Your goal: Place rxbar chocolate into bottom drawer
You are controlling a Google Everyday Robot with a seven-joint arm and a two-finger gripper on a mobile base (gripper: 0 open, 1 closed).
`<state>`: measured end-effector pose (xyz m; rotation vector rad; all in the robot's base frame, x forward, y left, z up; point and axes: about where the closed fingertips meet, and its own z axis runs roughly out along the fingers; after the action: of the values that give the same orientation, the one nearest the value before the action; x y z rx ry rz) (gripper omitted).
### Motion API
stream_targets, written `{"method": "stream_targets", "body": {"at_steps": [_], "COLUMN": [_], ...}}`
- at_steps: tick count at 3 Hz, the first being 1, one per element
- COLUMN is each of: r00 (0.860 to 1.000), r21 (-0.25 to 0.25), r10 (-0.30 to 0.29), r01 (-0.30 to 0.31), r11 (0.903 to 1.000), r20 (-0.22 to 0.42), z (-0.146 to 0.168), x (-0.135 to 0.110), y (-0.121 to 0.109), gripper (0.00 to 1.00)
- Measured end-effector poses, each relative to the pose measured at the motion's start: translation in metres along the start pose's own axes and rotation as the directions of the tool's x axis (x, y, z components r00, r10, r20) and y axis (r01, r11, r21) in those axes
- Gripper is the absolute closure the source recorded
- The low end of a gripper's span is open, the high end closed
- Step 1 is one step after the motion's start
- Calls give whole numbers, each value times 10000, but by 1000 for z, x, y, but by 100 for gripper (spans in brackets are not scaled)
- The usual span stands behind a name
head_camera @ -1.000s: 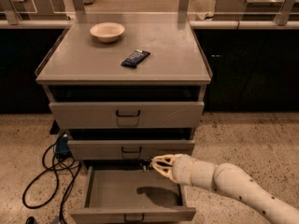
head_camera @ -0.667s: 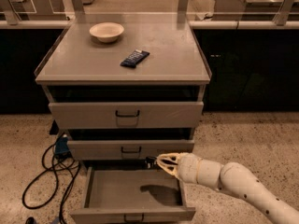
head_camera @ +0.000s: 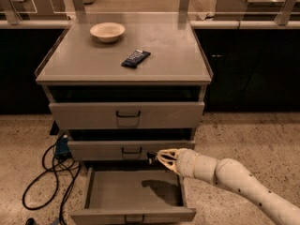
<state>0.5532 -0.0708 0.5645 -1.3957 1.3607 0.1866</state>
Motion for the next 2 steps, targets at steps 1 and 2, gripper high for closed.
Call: {"method": "stream_targets", "body": {"at_steps": [1,2], "r00": [9968,9780], "r21": [795,1122], "r10": [647,1882], "r01": [-683,-1977], "r11": [9945,9738], "r20": [474,899], "z": [26,58], "x": [45,101], "y": [-18,-7], "gripper": [100,100]}}
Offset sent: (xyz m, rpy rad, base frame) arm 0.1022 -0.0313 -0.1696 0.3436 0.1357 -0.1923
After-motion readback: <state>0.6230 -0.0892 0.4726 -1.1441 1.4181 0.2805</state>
